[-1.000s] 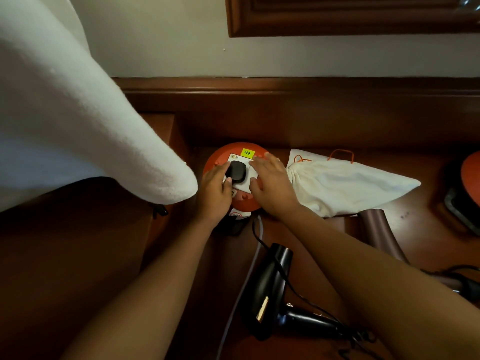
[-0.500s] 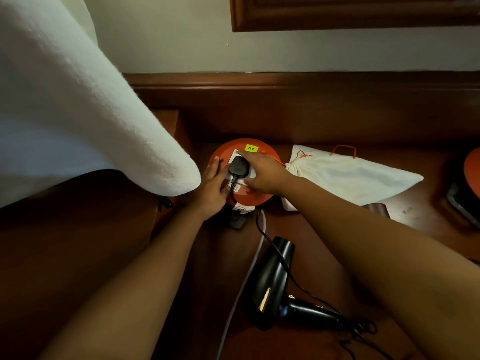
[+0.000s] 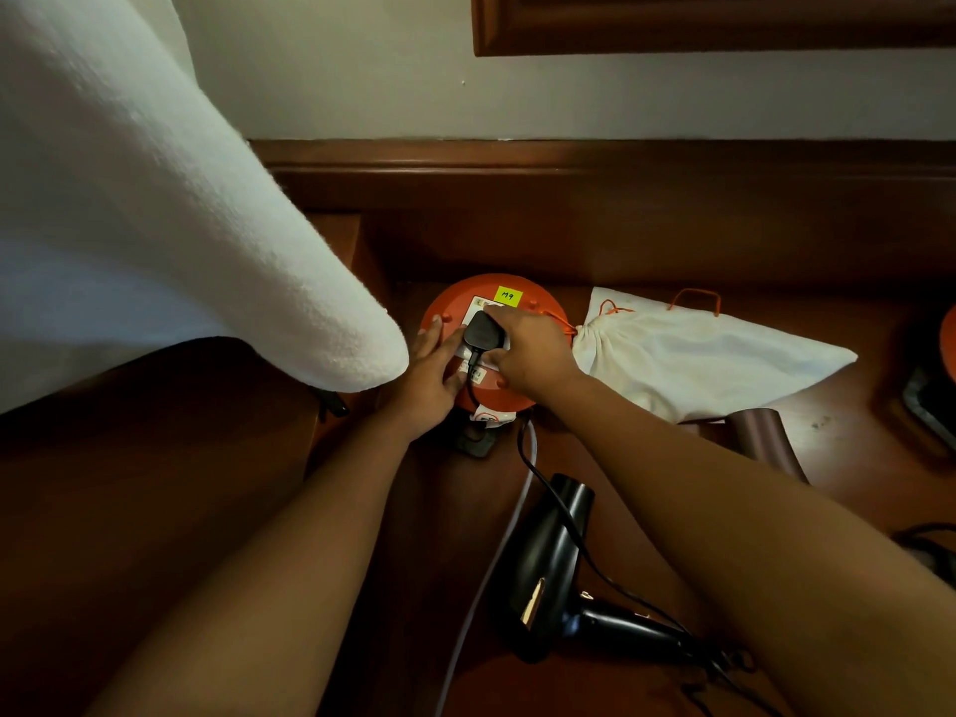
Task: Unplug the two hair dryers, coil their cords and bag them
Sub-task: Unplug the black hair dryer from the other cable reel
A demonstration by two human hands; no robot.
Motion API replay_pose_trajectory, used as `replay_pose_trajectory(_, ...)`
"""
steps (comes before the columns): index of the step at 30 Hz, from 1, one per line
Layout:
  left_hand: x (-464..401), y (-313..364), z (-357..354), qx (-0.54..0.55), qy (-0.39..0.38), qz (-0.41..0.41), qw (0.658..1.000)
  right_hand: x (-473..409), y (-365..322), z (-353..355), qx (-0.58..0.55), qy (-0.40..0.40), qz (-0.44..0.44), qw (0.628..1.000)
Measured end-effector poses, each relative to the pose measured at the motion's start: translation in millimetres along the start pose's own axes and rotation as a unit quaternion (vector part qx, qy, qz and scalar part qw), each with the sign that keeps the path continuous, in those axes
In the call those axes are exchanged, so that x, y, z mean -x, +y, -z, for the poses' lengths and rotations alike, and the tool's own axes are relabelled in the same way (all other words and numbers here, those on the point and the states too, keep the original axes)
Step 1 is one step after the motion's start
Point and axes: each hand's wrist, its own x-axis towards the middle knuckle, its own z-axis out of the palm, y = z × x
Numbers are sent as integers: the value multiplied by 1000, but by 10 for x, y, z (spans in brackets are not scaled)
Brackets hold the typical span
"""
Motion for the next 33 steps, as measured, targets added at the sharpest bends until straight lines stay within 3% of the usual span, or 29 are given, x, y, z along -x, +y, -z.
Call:
replay_pose_trajectory(13,14,22,29,6,4,-4,1000,-16,-33,25,13,-13,5,1000)
replay_pose_trajectory(19,4,-18,11,6,5,-5,1000,94,-37,-6,-84,36,20,996)
replay_pose_trajectory(26,6,-22,7,4,8,-5,1000,101,-51,86,-94,26,26,995)
replay_pose_trajectory(33,56,99,53,-16,24,6,1000,375,104,334,-131,67,-45,988)
